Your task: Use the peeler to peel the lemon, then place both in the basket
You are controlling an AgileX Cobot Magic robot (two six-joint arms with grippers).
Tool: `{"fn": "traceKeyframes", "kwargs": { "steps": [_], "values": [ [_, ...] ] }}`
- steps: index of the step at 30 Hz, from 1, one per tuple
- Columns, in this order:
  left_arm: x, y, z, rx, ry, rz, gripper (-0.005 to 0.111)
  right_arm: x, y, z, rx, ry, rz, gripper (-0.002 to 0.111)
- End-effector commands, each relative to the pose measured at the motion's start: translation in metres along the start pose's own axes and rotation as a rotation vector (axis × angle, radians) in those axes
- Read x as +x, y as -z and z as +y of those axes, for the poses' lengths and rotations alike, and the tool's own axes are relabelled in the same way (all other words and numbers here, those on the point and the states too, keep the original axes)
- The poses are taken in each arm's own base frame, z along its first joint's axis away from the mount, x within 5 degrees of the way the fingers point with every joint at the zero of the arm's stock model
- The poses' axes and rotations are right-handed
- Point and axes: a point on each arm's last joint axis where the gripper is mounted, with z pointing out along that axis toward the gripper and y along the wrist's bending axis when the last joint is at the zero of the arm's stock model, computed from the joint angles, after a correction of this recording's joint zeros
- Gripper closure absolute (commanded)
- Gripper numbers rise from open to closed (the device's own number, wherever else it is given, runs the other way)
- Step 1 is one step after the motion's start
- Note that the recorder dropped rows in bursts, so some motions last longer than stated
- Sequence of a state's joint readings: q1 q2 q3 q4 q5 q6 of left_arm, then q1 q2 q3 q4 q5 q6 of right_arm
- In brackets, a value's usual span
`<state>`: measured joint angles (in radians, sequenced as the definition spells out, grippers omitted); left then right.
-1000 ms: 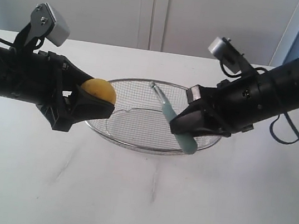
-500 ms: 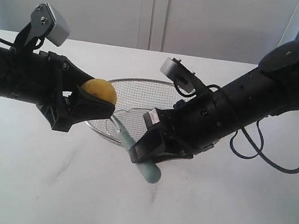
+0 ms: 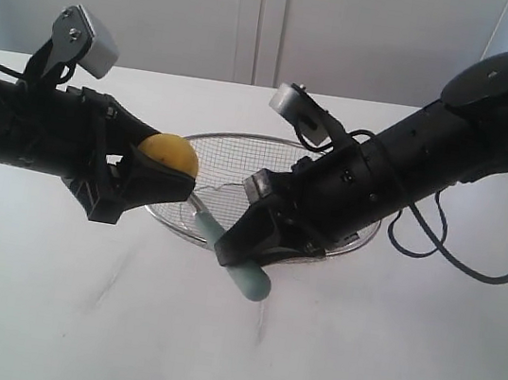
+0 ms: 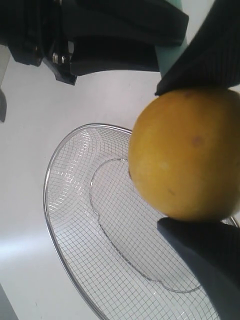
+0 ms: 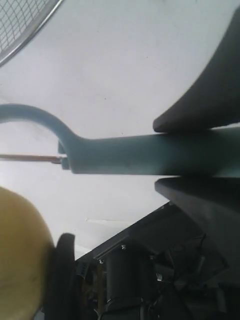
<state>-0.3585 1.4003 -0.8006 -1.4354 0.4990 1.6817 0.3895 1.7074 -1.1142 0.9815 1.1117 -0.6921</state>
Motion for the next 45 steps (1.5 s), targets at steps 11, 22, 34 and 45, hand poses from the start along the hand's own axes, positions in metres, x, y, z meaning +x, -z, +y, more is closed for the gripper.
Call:
{"fn": "traceKeyframes", "kwargs": {
  "steps": [11, 22, 34, 45],
  "values": [
    [-0.003, 0.0, -0.003, 0.023, 0.018, -0.025, 0.107, -0.004, 0.048, 0.001, 0.027, 0.005, -0.142, 0.108],
    [-0.003, 0.0, -0.003, 0.023, 0.018, -0.025, 0.107, 0.014, 0.108, 0.041, 0.095, 0.116, -0.323, 0.108],
    [-0.003, 0.0, -0.003, 0.023, 0.018, -0.025, 0.107, 0.02, 0.123, 0.036, 0.302, 0.101, -0.38, 0.108],
    [-0.003, 0.0, -0.003, 0.025, 0.018, -0.025, 0.107, 0.001, 0.075, -0.023, 0.156, -0.101, -0.203, 0.108]
  ]
}}
